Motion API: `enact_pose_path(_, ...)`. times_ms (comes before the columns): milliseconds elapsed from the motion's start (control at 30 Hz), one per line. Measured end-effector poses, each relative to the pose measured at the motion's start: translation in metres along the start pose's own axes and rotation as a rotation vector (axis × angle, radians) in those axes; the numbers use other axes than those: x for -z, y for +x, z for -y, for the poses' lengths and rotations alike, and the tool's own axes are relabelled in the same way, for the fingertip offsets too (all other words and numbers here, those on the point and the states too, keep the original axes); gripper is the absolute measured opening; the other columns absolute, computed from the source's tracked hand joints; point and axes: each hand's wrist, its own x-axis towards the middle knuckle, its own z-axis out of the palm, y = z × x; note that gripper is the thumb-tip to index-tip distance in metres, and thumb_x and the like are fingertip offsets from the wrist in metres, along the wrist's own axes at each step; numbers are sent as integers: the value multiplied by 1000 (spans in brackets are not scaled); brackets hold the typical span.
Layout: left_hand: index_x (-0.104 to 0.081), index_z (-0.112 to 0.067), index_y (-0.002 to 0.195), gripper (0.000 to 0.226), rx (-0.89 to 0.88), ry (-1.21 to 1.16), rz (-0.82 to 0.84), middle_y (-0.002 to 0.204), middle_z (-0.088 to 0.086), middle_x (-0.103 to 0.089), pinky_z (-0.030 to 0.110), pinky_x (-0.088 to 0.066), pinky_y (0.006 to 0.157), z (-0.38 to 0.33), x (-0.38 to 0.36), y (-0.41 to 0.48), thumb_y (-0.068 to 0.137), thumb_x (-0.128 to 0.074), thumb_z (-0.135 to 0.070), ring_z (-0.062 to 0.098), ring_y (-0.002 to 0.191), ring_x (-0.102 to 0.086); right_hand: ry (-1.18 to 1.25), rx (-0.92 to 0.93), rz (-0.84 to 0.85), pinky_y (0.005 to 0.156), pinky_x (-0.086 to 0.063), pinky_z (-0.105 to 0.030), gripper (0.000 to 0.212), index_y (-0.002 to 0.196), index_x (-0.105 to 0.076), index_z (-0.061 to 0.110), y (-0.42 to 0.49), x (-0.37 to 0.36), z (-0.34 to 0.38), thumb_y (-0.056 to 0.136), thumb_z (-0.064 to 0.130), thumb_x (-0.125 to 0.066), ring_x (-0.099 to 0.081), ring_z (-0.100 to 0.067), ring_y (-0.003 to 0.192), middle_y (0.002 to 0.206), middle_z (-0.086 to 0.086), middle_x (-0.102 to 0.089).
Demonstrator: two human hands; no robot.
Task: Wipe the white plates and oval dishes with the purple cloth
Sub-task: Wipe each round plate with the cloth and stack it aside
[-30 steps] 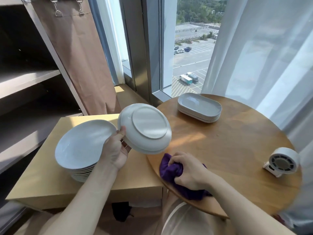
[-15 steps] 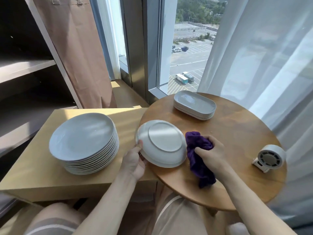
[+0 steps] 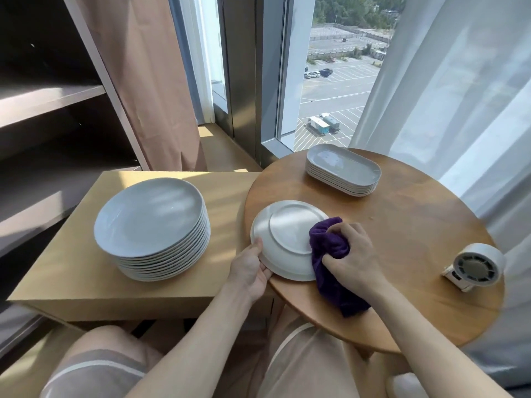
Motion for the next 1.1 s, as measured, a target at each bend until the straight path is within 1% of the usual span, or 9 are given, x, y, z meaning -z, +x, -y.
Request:
enact_pose_path(167,-65,-9,115,24,0,0,1,95,10,-79,30,-60,59,2,-1,-1,109,-48,-25,19,77,-77,-176,187,85,93,-43,-37,36,100,-61,39,-8,-3,11,65,31,-64,-46,-16,104,105,24,-46)
enact_pose_path(333,-68,-6,118,32,-3,25,-4,102,14,-78,32,-60,66,2,-4,-2,110,-45,-27,22,84,-75,-355,463,173,92,-44,-43,41,115,-66,32,-10,-23,38,74,35,-66,-48,-23,111,118,11,-54)
enact_pose_path(433,-77,-6,105,26,-12,23,-4,99,17,-75,36,-58,73,5,-6,-3,104,-57,-23,27,85,-72,-464,543,221,93,-43,-45,48,127,-61,31,-5,-41,57,80,34,-68,-48,-26,115,130,9,-55)
enact_pose_path(533,-83,-14,77,29,-38,1,33,82,10,-76,29,-58,59,8,-5,0,97,-62,-11,21,71,-74,-440,455,220,97,-39,-45,50,129,-59,26,4,-51,70,80,29,-68,-47,-27,116,133,9,-54)
enact_pose_path(600,-83,-13,83,31,-23,-37,24,87,12,-77,29,-58,57,8,-6,0,100,-57,-18,23,74,-76,-390,349,197,97,-38,-44,47,128,-60,28,7,-56,73,81,30,-67,-46,-26,115,132,10,-54)
enact_pose_path(700,-79,-9,109,51,5,-99,78,109,19,-76,31,-60,64,7,-6,-2,104,-46,-48,27,93,-77,-333,236,153,97,-40,-44,47,127,-60,31,7,-59,73,82,35,-70,-46,-24,114,131,11,-54)
enact_pose_path(767,-78,-9,113,46,-3,-57,110,113,19,-75,32,-61,68,7,-5,-4,101,-55,-47,28,98,-76,-305,216,153,97,-41,-44,47,126,-60,32,6,-59,70,81,35,-70,-46,-23,113,127,11,-55)
enact_pose_path(967,-75,-5,103,38,-24,55,-61,83,10,-76,31,-56,60,8,-8,-1,97,-67,-42,23,72,-73,-210,193,221,99,-40,-40,49,122,-62,33,5,-46,65,74,37,-67,-45,-19,109,116,15,-53)
enact_pose_path(1100,-74,-9,100,28,-21,103,-103,80,7,-78,30,-55,52,8,-2,3,98,-67,-36,20,61,-72,-176,107,281,90,-44,-33,46,110,-65,38,5,-27,57,65,38,-62,-51,-16,106,107,20,-55)
